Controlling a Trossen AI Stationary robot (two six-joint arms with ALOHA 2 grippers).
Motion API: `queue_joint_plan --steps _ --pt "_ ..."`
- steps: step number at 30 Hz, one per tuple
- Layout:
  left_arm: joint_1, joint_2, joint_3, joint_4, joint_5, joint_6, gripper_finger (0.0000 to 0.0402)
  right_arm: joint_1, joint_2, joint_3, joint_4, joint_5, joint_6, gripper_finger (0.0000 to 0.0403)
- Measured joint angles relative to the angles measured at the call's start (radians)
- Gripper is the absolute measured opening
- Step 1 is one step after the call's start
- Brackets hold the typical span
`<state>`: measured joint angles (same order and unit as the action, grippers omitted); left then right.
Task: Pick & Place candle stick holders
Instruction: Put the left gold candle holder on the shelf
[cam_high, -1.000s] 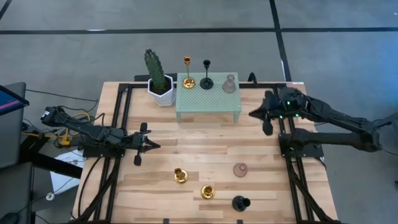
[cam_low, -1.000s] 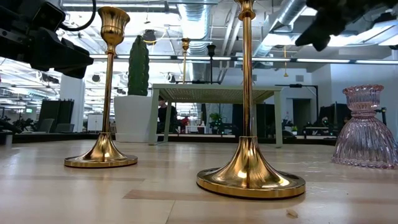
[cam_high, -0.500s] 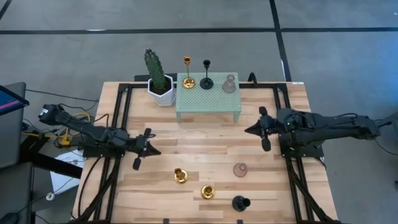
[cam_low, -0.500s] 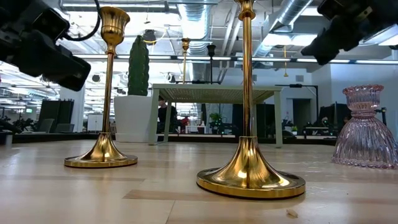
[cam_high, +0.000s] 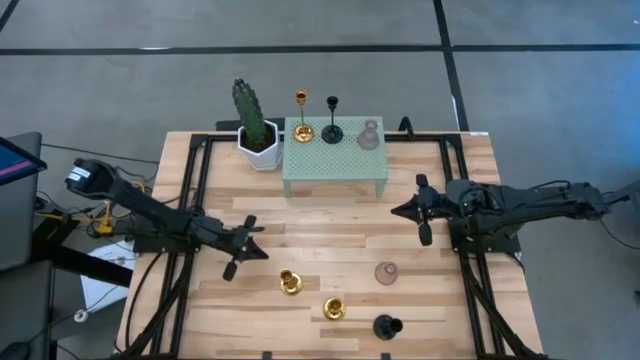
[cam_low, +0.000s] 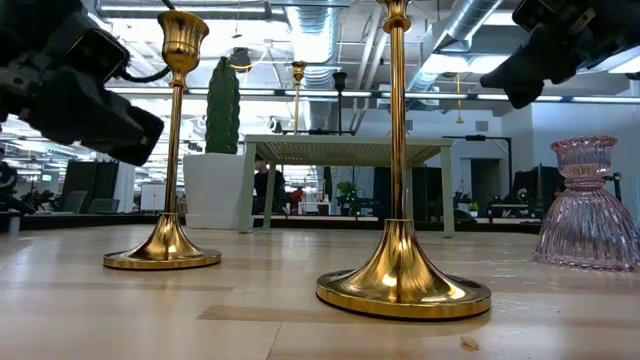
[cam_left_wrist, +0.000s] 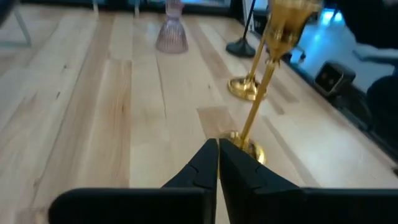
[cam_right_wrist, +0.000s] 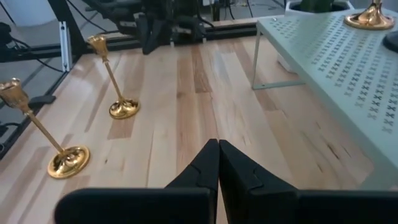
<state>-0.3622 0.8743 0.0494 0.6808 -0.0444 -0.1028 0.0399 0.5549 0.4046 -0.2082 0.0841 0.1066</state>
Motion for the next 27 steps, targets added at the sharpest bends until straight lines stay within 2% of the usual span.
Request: queue_joint_plan --steps 3,9,16,21,27 --pt "0.0 0.097 0.001 0.132 -0.005 -0.012 0.0033 0.0 0.0 0.0 0.024 0.0 0.0 0.0" --pt "0.0 0.248 0.001 0.163 -0.006 -0.097 0.0093 -0.001 0.0 0.0 0.067 0.0 0.0 0.0" --pt "0.0 0.394 0.02 0.293 0.016 -0.009 0.0144 -0.001 0.0 0.0 0.086 0.044 -0.01 0.0" --pt "0.0 0.454 0.077 0.33 0.016 0.069 0.016 0.006 -0.022 0.0 0.087 0.055 -0.072 0.0" --pt "0.0 0.477 0.115 0.331 0.01 0.098 0.015 0.019 -0.088 0.0 0.079 0.053 -0.121 0.0"
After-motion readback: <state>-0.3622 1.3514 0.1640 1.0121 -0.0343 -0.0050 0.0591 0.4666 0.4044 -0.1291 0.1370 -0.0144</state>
